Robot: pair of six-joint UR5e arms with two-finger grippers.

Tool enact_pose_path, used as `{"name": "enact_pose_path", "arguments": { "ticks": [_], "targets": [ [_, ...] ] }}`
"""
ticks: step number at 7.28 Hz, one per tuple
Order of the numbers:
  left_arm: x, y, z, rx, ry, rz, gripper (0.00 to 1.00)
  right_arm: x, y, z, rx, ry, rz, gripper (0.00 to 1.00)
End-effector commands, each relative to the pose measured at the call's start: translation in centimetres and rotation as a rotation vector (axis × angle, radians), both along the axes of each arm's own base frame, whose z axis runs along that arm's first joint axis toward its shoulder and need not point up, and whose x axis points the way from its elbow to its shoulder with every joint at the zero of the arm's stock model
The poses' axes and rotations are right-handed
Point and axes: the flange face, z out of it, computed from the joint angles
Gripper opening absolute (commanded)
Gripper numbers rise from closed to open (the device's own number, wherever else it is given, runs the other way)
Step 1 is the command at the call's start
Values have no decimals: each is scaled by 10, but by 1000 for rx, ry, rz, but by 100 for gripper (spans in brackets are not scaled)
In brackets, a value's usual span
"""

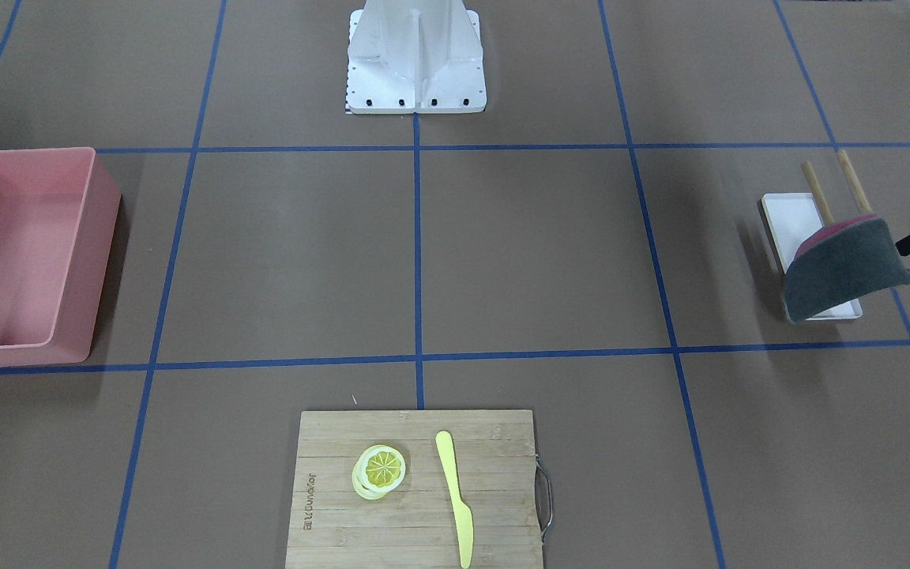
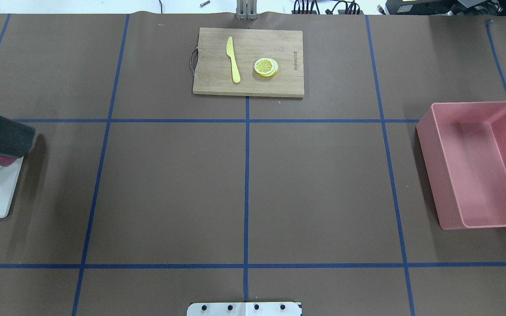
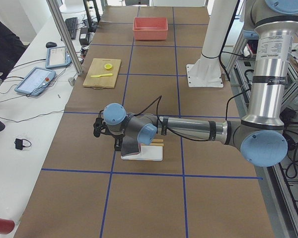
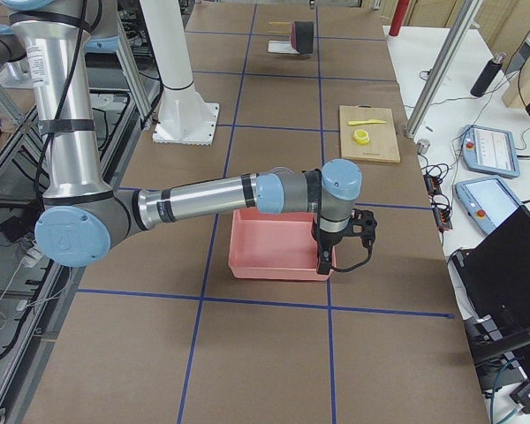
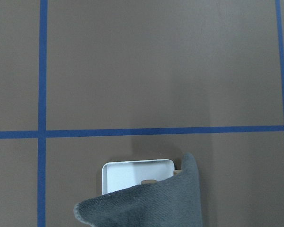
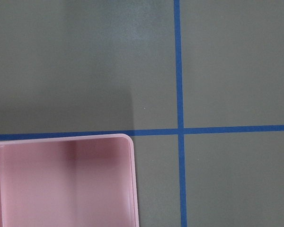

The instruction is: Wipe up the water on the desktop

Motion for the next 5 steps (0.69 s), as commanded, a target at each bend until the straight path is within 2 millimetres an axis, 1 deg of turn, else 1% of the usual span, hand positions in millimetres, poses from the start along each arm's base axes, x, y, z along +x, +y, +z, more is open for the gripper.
{"name": "enact_pose_path", "arguments": {
  "ticks": [1, 2, 3, 4, 5],
  "targets": [
    [9, 2, 16, 14, 8, 14, 97, -2, -2, -5, 10, -11, -2, 100],
    [10, -2, 9, 26, 11, 13, 93, -2, -3, -8, 16, -17, -2, 100],
    [10, -1, 8, 29, 12, 14, 76, -3, -4, -10, 15, -33, -3, 100],
    [10, -2, 6, 31, 16, 16, 66, -3, -4, -11, 15, -34, -3, 100],
    [11, -1, 6, 29, 25, 20, 61, -3, -4, -9, 12, -32, -3, 100]
  ]
}}
